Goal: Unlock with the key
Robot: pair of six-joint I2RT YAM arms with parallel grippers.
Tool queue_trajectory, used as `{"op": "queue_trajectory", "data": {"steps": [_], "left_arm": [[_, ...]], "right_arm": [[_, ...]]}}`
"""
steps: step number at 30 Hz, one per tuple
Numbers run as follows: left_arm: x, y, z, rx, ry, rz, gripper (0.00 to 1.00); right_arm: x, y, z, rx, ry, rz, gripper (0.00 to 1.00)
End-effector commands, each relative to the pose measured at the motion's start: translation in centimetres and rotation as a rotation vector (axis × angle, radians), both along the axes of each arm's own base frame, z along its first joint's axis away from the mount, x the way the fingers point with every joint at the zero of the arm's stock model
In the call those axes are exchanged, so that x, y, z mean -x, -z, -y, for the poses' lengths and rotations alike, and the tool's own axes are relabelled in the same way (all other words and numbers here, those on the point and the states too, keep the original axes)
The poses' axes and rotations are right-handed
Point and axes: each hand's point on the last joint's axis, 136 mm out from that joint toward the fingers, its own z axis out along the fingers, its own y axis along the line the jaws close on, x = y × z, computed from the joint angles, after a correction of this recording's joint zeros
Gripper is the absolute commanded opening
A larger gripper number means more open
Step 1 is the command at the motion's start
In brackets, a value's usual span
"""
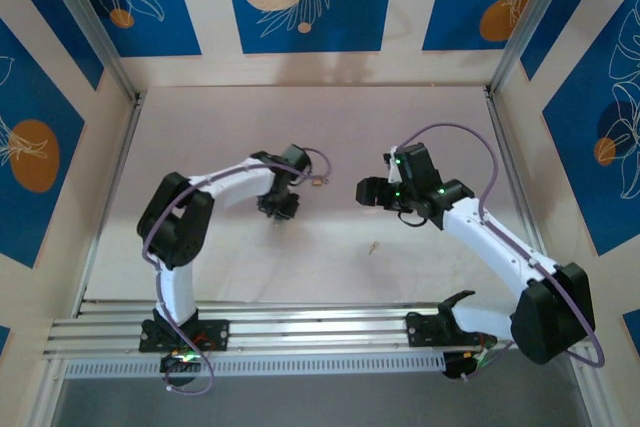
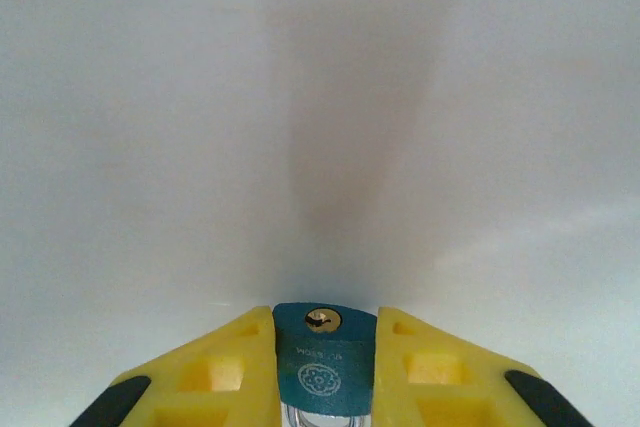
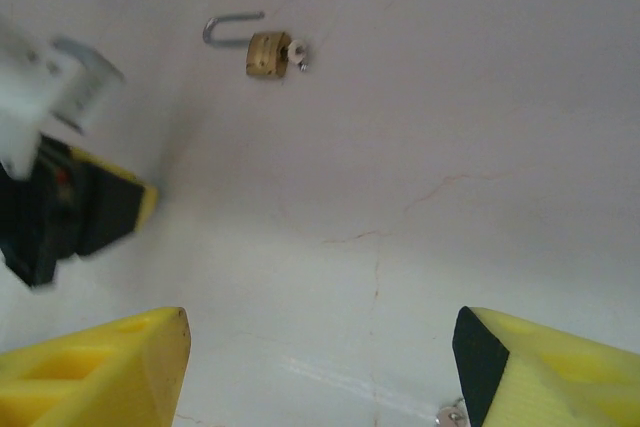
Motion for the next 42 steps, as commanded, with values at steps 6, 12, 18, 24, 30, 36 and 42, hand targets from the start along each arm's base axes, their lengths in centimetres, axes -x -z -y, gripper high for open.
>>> {"op": "queue_trajectory", "data": {"steps": [6,12,18,24,30,36,42], "left_arm": [[2.9,0.6,6.6,-0.109,0.318,0.052,0.22],[5.3,2.1,9.6,-0.162,0.571,0.056,0.23],[6.9,2.2,10.7,-0.137,0.779,0.063,0.3],[7.9,1.5,11.2,-0.073,0.859,0.062,0.5],[6.8,-0.4,10.7,-0.089,0.853,0.121,0.61],[6.6,0.8,8.7,-0.105,0.81,0.097,0.61],[5.2,0.6,6.8,-0.115,0.726,0.106,0.61]], "right_arm": [[1.1,-0.7,5.3,-0.005,0.137,-0.013,0.72],[1.3,-1.1,7.1,-0.041,0.191,-0.016,0.72],[1.2,-1.1,7.6,-0.062,0.209,-0.026,0.72],[0.9,-1.0,7.7,-0.07,0.212,-0.034,0.72],[0.8,-1.1,7.6,-0.069,0.209,-0.044,0.73],[0.7,-1.4,7.6,-0.066,0.204,-0.047,0.73],[1.3,0.3,6.9,-0.063,0.192,-0.12,0.71]]}}
